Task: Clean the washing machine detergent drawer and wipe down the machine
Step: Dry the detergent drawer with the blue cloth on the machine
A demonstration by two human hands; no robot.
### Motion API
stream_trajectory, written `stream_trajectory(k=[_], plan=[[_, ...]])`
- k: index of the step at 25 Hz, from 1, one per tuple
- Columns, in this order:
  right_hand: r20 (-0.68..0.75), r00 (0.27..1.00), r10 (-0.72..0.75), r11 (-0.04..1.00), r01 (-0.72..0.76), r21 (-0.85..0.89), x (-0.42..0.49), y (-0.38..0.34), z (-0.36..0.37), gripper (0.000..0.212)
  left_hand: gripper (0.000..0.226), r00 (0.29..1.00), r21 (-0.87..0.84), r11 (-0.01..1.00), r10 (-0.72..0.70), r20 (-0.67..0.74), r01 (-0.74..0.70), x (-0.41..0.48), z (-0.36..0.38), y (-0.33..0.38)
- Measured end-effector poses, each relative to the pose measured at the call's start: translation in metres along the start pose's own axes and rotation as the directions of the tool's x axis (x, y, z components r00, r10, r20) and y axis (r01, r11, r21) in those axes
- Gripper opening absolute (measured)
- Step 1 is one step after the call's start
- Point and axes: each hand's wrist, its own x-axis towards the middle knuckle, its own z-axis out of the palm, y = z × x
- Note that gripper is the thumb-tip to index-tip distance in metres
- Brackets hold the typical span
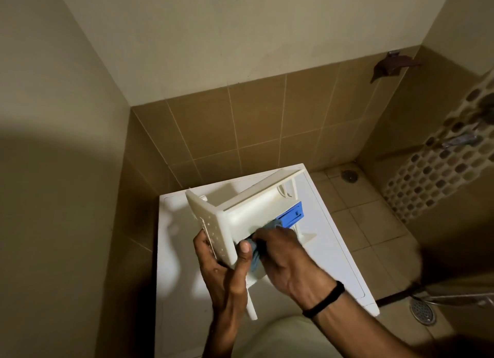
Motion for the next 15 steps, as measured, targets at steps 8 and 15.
stream_trajectory(k=[8,15], plan=[[0.295,0.955,0.019,0.958,0.066,-0.277,-0.011,-0.016,-0.016,0.016,0.088,0.985,0.053,0.998,-0.022,0.170,0.014,0.023,-0.013,0.010],[0.476,0.880,0.005,0.973,0.105,-0.203,-0.027,-0.024,-0.053,0.034,0.061,0.991,-0.049,0.991,-0.123,0.046,0.126,0.026,-0.012,0.011]])
